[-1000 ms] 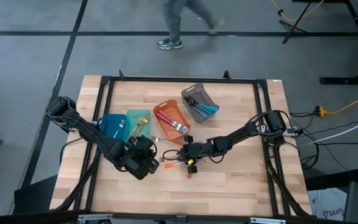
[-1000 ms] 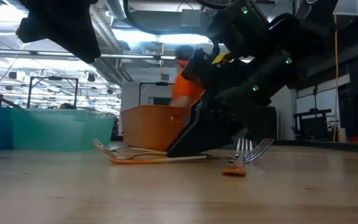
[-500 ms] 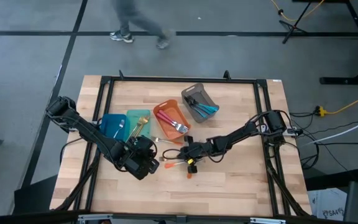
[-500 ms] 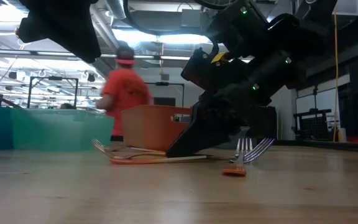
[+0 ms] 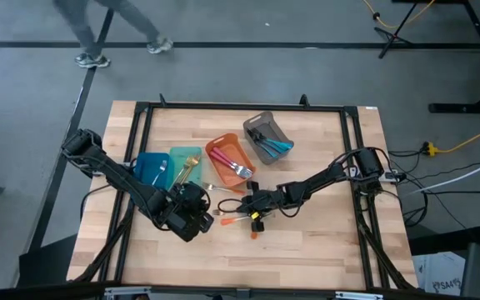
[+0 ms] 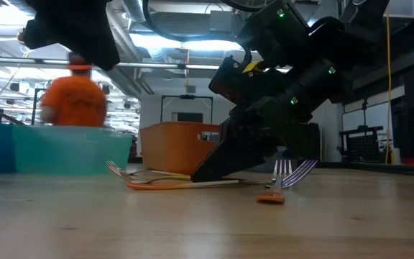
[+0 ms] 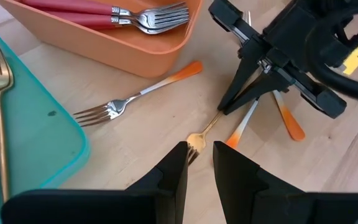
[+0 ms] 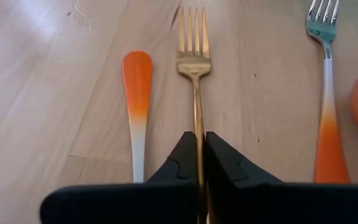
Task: Sort silverware by color (type)
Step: Put the gold fork into the light blue bin
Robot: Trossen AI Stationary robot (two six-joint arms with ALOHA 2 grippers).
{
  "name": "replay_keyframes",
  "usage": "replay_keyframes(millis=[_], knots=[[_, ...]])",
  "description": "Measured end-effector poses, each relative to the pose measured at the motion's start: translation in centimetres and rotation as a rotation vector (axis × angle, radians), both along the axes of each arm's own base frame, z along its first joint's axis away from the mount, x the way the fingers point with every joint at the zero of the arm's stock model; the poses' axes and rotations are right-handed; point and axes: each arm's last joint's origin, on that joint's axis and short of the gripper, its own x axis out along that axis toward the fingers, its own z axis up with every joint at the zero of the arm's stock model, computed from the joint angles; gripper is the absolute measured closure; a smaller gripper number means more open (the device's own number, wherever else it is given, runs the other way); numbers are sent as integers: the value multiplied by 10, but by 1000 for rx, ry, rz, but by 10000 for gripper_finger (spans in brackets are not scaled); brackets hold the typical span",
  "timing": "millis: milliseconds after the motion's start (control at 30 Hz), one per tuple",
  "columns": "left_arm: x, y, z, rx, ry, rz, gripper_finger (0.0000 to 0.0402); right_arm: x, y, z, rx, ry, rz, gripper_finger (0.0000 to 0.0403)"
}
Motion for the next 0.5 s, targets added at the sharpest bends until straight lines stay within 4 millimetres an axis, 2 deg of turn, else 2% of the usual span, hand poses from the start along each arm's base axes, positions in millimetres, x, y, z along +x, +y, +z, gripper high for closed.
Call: replay_keyframes(millis=[367,500], knots=[[-6,-16,1,-25,-35,-55,331,0,-2,3,-3,-11,-12,401],[-7,-21,2,-29,-46,-69,331,3,-3,12,3,-54,-20,401]])
